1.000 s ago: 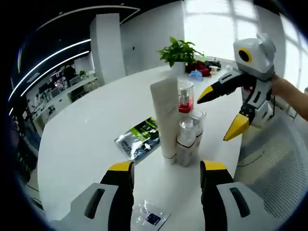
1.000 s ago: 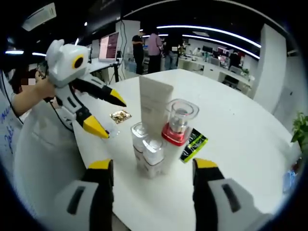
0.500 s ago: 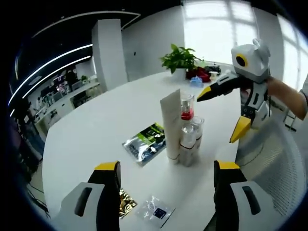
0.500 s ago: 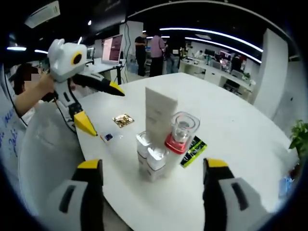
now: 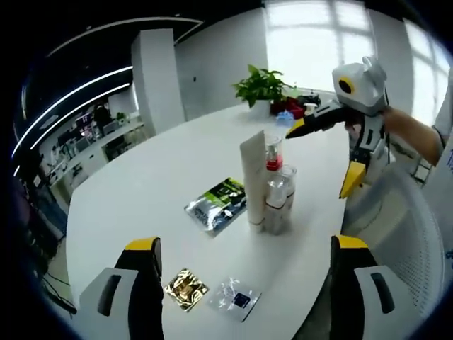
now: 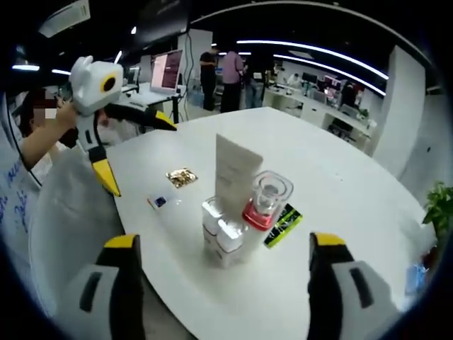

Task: Arrange the skincare products in the storage area until every visible bottle or jar stands upright without overlapping.

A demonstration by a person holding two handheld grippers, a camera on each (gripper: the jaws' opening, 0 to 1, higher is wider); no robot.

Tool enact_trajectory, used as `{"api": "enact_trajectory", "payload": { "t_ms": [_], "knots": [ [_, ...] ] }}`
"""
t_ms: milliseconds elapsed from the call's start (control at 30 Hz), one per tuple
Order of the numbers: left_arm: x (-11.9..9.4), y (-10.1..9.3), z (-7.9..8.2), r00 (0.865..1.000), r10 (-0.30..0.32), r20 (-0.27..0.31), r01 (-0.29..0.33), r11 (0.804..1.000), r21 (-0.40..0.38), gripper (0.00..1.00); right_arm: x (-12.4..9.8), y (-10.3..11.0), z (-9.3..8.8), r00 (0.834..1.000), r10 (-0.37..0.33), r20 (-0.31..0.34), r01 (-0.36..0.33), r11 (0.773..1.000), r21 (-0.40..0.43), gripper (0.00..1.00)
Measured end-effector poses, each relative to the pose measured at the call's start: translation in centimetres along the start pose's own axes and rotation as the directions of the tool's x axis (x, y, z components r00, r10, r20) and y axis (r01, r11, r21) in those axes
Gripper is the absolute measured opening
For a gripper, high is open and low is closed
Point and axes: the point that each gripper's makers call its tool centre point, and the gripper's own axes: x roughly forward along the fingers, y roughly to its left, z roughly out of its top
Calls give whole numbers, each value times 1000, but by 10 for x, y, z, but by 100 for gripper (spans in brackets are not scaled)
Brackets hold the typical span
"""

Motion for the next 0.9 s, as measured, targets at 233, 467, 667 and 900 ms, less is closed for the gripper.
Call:
{"api": "enact_trajectory", "payload": {
  "t_ms": [233,467,667,900],
  "knots": [
    [-11,9,-11,1000,3,-30,-2,1000,23,97,-4,2,4,1000,6,8,-6,1000,1,99],
    [-11,21,-25,997,1,-78,5,998,69,93,-6,3,7,1000,8,15,-8,1000,-7,99],
    [-8,28,-39,990,-7,-138,19,996,85,87,-6,1,7,1000,2,17,-2,1000,-1,100],
    [1,32,-59,977,-32,-212,49,996,75,80,-6,1,9,1000,2,21,-2,1000,-1,100]
  ]
}}
